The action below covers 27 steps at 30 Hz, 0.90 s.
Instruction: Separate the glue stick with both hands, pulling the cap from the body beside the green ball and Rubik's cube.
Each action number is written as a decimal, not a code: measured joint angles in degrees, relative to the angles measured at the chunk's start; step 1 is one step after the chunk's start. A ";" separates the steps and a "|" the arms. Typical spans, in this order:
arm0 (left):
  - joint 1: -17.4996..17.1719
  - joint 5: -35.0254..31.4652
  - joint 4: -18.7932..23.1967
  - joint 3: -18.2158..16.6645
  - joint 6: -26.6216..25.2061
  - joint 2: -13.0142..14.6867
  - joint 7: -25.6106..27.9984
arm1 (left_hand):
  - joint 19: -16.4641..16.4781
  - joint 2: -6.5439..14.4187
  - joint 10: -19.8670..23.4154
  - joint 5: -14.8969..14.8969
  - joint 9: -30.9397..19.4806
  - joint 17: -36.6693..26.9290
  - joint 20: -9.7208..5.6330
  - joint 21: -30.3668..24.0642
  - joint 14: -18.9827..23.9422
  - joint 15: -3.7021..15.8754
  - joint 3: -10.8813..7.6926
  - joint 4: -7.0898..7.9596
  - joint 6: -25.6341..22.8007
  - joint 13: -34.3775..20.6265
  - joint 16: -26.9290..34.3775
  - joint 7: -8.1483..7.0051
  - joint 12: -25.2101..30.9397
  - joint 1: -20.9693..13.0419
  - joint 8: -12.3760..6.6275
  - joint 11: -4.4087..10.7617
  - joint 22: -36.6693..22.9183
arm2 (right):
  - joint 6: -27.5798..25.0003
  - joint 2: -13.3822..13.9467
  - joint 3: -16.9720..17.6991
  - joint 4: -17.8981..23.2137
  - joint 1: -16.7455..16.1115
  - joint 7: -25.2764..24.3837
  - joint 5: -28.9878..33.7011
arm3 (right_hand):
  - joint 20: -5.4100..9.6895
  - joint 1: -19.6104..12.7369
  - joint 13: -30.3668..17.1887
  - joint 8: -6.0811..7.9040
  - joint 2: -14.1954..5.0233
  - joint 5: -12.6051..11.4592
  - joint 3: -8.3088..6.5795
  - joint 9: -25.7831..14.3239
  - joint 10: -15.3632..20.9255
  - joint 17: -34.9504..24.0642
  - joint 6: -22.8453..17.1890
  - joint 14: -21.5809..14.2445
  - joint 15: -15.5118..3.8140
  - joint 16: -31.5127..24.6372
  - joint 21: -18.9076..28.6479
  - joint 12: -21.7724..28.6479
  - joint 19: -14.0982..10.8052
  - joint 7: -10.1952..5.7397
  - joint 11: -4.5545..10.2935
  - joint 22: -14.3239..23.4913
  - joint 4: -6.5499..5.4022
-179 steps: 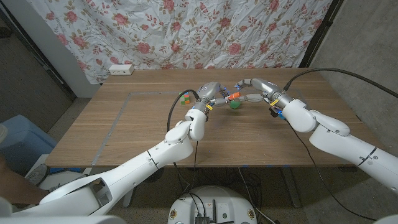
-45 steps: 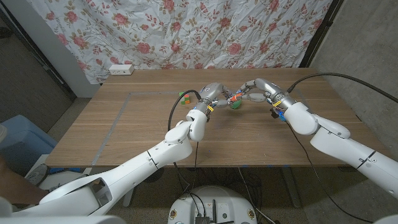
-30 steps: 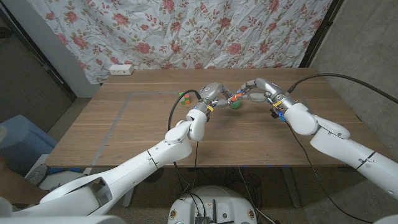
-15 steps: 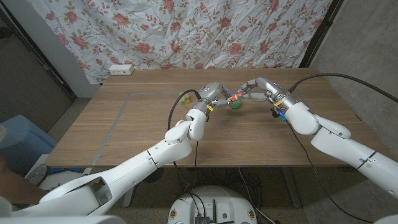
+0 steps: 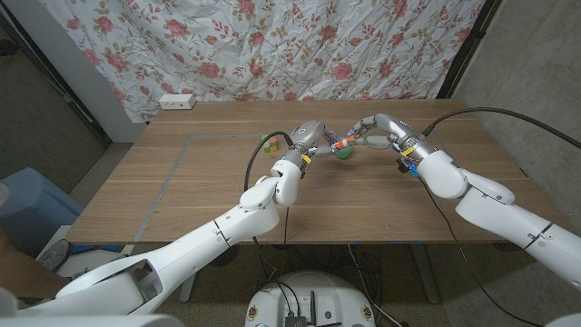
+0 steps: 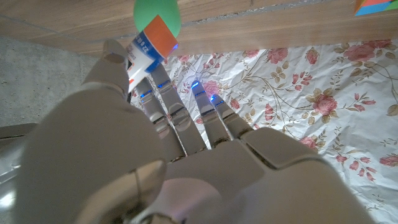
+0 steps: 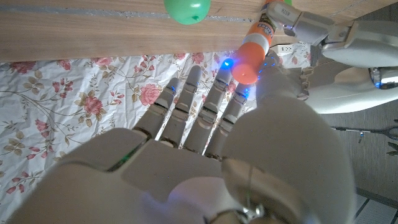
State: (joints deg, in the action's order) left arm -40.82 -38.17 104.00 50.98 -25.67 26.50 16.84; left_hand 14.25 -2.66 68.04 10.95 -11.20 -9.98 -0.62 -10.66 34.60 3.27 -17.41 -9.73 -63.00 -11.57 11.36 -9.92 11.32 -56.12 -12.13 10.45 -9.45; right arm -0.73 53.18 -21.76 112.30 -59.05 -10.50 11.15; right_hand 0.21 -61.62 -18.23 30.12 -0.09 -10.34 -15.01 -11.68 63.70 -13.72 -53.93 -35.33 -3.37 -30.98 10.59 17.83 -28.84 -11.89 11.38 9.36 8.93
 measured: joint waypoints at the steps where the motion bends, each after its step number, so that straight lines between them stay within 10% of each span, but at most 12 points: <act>1: -0.04 -0.02 0.05 -0.03 -0.02 0.04 0.00 | 0.00 0.00 0.00 0.00 0.00 0.00 0.00 0.00 0.00 0.00 0.00 0.00 0.00 0.00 0.00 0.00 0.00 0.00 0.00 0.00 0.00 | -0.01 0.02 0.05 0.06 -0.07 -0.05 0.01 | 0.02 0.00 0.00 0.00 0.00 0.10 0.00 0.01 0.00 0.00 0.00 0.00 0.00 0.00 0.00 0.00 0.02 0.00 0.00 0.00 0.00; 27: -0.39 -0.06 0.08 -0.28 0.01 0.34 0.02 | 0.00 0.00 0.00 0.11 0.00 0.00 0.00 0.00 0.00 0.00 0.04 -0.03 0.00 -0.04 0.00 0.00 -0.07 0.00 0.13 0.00 0.00 | 0.30 0.41 1.04 0.51 -0.30 0.21 -0.55 | 0.20 0.01 -0.32 -0.01 0.01 0.16 1.26 -0.19 -0.24 0.16 0.44 0.02 0.01 0.00 0.00 -0.55 0.21 0.00 0.24 0.00 -0.32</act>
State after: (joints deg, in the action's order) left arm -41.21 -38.23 104.08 50.69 -25.67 26.85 16.86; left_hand 14.25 -2.66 68.05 11.06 -11.20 -9.98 -0.62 -10.66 34.60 3.27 -17.37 -9.77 -63.00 -11.61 11.36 -9.92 11.24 -56.12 -12.00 10.45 -9.45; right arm -0.43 53.59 -20.72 112.80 -59.35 -10.29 10.60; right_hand 0.41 -61.61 -18.56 30.11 -0.08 -10.18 -13.75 -11.87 63.46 -13.57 -53.49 -35.31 -3.36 -30.98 10.60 17.28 -28.63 -11.88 11.61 9.36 8.61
